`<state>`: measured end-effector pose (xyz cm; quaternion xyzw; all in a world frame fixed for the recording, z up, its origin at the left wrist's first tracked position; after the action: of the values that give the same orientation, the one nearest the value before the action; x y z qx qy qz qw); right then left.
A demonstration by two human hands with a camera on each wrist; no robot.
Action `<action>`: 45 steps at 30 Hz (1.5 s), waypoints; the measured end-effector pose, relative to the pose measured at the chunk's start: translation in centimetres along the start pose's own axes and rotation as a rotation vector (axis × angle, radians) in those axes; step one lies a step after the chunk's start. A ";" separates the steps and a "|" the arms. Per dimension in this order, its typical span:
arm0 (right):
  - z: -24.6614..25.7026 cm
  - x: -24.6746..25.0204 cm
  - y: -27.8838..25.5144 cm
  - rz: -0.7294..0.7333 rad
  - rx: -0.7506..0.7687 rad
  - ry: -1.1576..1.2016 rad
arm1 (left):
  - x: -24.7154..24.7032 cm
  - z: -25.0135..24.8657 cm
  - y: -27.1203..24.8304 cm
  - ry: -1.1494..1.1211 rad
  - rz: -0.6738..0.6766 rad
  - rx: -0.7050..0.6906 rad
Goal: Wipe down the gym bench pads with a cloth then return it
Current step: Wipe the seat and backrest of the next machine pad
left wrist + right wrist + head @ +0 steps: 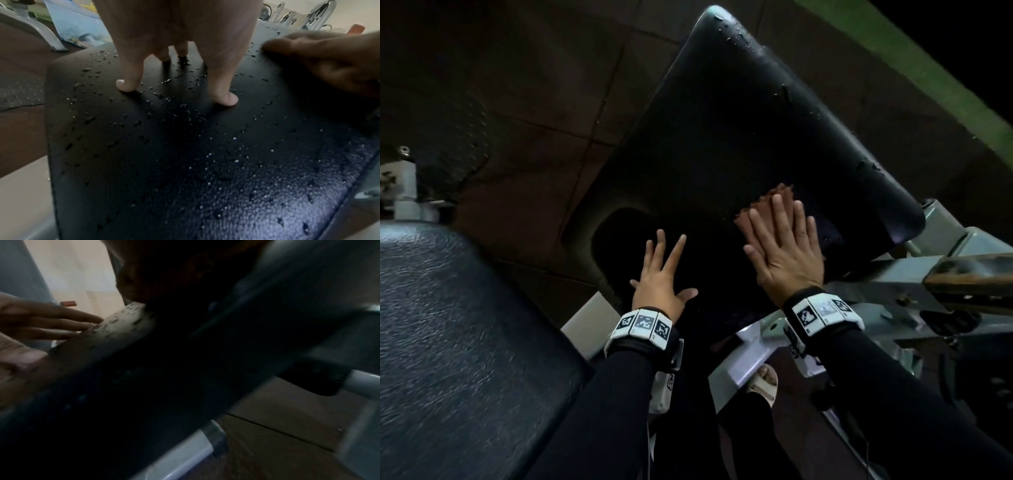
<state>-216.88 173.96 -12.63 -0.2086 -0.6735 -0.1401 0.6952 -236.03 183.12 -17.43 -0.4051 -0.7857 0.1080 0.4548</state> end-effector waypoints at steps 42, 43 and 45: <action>-3.4 1.1 -3.2 -0.133 -0.008 0.020 | 1.0 0.2 0.0 -0.096 -0.136 0.018; -2.9 1.3 -2.2 -0.140 -0.024 0.033 | 1.1 0.1 0.0 -0.097 -0.135 0.017; -0.9 1.2 -0.5 -0.149 0.012 0.043 | 1.1 0.0 0.0 -0.098 -0.126 0.019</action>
<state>-216.31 173.18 -11.34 -0.1505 -0.6728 -0.1920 0.6984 -236.37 183.93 -16.74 -0.3449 -0.8299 0.1066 0.4254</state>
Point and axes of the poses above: each hand's wrist, its own y-axis towards the middle knuckle, its own x-axis out of the back of the hand, z = x × y, the point moved 6 cm from there along y, towards the middle knuckle, and after that the axes turned 1 degree about -y, right-handed, at the moved point
